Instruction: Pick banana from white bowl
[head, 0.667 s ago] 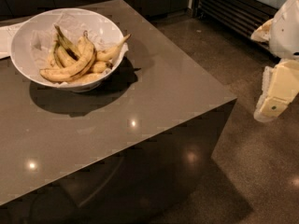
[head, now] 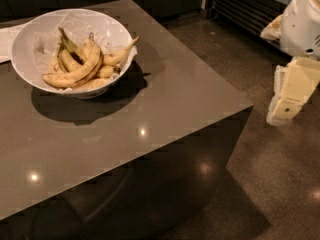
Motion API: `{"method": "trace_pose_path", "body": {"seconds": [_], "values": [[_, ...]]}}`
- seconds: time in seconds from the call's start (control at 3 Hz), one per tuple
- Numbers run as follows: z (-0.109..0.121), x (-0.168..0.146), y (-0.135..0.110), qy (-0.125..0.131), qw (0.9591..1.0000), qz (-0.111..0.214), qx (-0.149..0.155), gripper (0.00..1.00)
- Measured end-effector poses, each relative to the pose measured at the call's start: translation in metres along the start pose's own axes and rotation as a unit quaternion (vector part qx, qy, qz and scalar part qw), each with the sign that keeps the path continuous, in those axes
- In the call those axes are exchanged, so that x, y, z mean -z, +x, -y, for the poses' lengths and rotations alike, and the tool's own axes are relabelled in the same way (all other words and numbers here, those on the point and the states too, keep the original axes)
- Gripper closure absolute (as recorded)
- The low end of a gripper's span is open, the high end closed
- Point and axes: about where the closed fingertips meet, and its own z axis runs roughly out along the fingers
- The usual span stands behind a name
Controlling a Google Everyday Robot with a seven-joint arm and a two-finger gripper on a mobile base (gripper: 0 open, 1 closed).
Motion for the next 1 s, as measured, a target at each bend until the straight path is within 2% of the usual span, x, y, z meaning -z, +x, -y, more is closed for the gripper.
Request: {"method": "trace_pose_path", "body": {"seconds": [0.33,0.67,1.0], "values": [[0.007,0.001,-0.023,-0.009,0.9994,-0.006,0.034,0.00],[0.018,-0.003,-0.052,-0.009,0.9966,-0.010,0.081,0.00],[0.018,-0.003,-0.052,-0.009,0.9966,-0.010,0.081,0.00]]}}
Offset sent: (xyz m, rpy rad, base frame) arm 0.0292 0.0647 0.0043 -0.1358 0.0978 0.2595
